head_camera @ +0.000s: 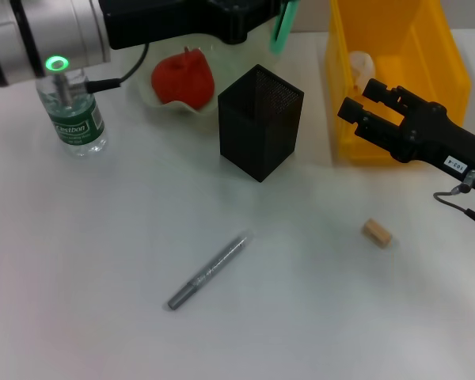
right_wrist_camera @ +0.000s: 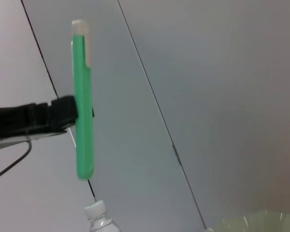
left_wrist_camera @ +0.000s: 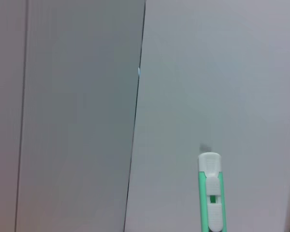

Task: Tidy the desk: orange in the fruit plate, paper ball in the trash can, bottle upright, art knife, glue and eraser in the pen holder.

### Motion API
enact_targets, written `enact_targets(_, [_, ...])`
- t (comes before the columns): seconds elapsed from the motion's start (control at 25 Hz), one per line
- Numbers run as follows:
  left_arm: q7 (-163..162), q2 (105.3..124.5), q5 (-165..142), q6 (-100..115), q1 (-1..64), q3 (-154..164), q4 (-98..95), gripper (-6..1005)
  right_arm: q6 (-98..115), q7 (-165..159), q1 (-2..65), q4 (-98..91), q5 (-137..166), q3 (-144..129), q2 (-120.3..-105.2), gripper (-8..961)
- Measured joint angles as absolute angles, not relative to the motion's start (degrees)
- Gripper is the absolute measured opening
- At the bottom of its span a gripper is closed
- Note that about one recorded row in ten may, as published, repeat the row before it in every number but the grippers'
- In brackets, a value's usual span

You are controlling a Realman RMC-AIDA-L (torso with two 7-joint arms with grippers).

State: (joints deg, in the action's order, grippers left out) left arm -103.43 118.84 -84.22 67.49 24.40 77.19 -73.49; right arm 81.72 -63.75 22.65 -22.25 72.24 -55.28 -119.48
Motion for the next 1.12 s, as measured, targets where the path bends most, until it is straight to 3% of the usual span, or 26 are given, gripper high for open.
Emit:
enact_targets(0.56, [-71.07, 119.15, -60.97, 63.54, 35.03, 78.02, -37.80, 285, 81.92, -64.02, 22.63, -20.47, 72.24, -55.52, -119.53, 730])
enact_targets(1.12, [-52.40, 119.18, -41.00, 59.83, 34.76, 92.31, -27.95, 308, 81.92, -64.09, 22.90, -19.68, 72.24, -55.28, -119.53, 731])
